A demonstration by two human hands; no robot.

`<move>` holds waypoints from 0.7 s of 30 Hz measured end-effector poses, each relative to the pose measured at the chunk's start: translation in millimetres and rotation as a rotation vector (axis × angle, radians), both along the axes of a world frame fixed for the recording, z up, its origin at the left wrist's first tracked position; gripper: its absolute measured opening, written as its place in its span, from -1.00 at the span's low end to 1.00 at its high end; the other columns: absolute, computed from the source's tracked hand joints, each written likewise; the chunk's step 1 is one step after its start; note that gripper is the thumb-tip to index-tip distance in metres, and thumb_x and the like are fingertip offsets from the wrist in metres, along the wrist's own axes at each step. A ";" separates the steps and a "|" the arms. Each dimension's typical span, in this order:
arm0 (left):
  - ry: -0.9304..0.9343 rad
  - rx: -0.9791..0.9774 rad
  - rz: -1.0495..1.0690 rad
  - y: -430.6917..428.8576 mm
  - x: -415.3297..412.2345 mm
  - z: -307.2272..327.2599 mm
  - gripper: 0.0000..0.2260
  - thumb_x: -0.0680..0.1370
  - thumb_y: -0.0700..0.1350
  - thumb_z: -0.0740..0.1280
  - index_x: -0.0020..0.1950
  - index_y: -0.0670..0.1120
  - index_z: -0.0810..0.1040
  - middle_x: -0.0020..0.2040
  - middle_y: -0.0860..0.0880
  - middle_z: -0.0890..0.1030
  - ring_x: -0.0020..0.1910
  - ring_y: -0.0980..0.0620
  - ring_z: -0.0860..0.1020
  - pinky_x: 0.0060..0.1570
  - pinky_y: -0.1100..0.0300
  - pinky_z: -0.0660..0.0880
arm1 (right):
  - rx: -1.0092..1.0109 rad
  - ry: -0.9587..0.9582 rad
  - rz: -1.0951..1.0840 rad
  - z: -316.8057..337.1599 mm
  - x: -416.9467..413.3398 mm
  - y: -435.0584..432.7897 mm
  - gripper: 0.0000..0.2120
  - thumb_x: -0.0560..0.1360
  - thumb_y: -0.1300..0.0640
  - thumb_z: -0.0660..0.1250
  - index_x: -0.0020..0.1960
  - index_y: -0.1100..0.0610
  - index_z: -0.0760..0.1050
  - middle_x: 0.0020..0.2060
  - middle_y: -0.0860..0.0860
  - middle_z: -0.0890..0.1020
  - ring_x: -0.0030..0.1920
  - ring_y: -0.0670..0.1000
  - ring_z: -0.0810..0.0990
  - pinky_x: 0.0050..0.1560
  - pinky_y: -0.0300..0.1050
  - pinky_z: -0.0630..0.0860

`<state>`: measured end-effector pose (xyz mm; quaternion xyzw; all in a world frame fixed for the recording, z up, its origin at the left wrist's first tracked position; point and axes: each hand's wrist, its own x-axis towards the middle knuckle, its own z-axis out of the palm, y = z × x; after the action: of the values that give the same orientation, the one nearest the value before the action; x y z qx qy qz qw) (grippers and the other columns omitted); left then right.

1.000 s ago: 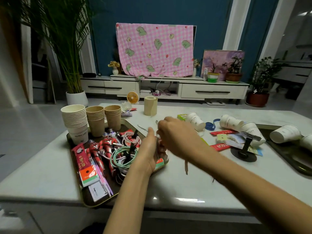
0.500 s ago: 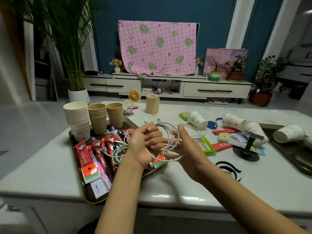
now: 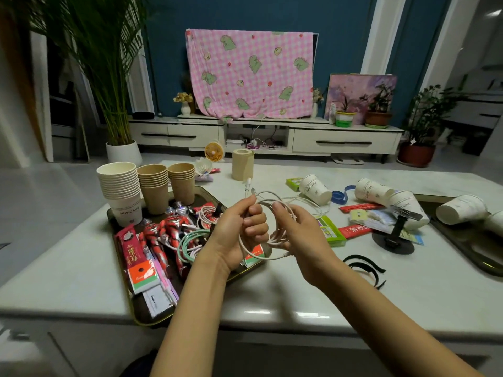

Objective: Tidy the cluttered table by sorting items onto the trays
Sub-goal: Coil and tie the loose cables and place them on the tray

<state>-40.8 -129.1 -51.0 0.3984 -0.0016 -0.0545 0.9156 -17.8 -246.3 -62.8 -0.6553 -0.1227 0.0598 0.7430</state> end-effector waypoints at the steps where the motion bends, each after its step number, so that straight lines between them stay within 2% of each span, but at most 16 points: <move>1: 0.018 0.056 0.017 -0.6 0.5 -0.2 -0.59 0.61 -0.03 0.11 -0.45 -0.06 0.32 -0.60 0.07 0.21 -0.66 0.16 0.22 -0.61 0.35 0.22 | -0.042 -0.108 -0.075 -2.8 0.0 0.7 -0.81 0.53 0.05 0.28 0.07 0.14 0.48 -0.22 -0.07 0.54 -0.28 -0.19 0.50 -0.18 -0.26 0.47; 3: 0.040 0.157 0.031 -2.3 1.4 -0.4 -0.63 0.62 -0.02 0.12 -0.39 -0.06 0.30 -0.59 0.07 0.23 -0.64 0.14 0.26 -0.58 0.34 0.30 | -0.109 -0.300 -0.135 -5.7 0.5 1.4 -0.82 0.54 0.09 0.27 0.13 0.09 0.43 -0.15 -0.09 0.54 -0.25 -0.23 0.49 -0.19 -0.24 0.47; 7: 0.045 0.195 -0.011 -7.9 1.6 -3.0 -0.63 0.61 0.02 0.14 -0.38 -0.06 0.32 -0.60 0.08 0.25 -0.61 0.13 0.31 -0.52 0.31 0.37 | -0.317 -0.492 -0.170 -9.0 8.7 -1.5 -0.70 0.55 0.04 0.25 0.26 0.05 0.41 -0.12 0.01 0.56 -0.13 0.00 0.54 -0.07 0.01 0.51; 9: 0.050 0.162 -0.030 -9.1 1.6 -4.5 -0.62 0.60 0.06 0.14 -0.38 -0.06 0.33 -0.60 0.07 0.25 -0.60 0.12 0.31 -0.52 0.30 0.37 | -0.392 -0.589 -0.183 -11.9 12.9 -4.7 -0.74 0.55 0.03 0.23 0.20 0.07 0.48 -0.18 0.02 0.60 -0.18 0.04 0.56 -0.12 0.01 0.52; 12: 0.075 0.104 -0.061 -10.3 0.9 -5.2 -0.59 0.59 0.12 0.12 -0.38 -0.07 0.32 -0.60 0.07 0.25 -0.62 0.12 0.28 -0.52 0.30 0.34 | -0.399 -0.705 -0.235 -14.7 14.4 -5.9 -0.78 0.57 0.01 0.17 -0.04 0.11 0.53 -0.33 -0.13 0.54 -0.33 -0.04 0.51 -0.24 -0.09 0.43; 16: 0.068 0.132 -0.068 -11.7 -0.2 -3.6 -0.53 0.55 0.22 0.09 -0.43 -0.06 0.33 -0.60 0.07 0.23 -0.59 0.11 0.28 -0.47 0.27 0.33 | -0.361 -0.733 -0.256 -15.8 15.3 -4.2 -0.73 0.55 -0.01 0.14 -0.22 0.12 0.44 -0.42 -0.14 0.47 -0.37 -0.07 0.43 -0.30 -0.14 0.34; 18: 0.072 0.130 -0.097 -10.4 -0.3 -1.6 -0.48 0.56 0.23 0.06 -0.47 -0.06 0.36 -0.60 0.06 0.26 -0.58 0.09 0.32 -0.41 0.24 0.35 | -0.316 -0.678 -0.243 -14.1 14.1 -3.4 -0.66 0.54 -0.05 0.12 -0.27 0.15 0.42 -0.43 -0.13 0.45 -0.39 -0.09 0.40 -0.29 -0.10 0.33; 21: 0.075 0.145 -0.185 -8.4 -1.0 -0.4 -0.45 0.61 0.15 0.01 -0.48 -0.10 0.41 -0.60 0.03 0.33 -0.53 0.05 0.42 -0.37 0.22 0.44 | -0.246 -0.554 -0.216 -7.7 9.0 -0.5 -0.57 0.53 -0.11 0.10 -0.41 0.11 0.31 -0.51 -0.03 0.39 -0.43 -0.06 0.35 -0.33 -0.03 0.31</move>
<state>-41.8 -137.5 -51.4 0.4593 -0.0003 -0.1535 0.8749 -8.8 -246.8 -70.4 -0.7407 -0.2417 -0.1856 0.5987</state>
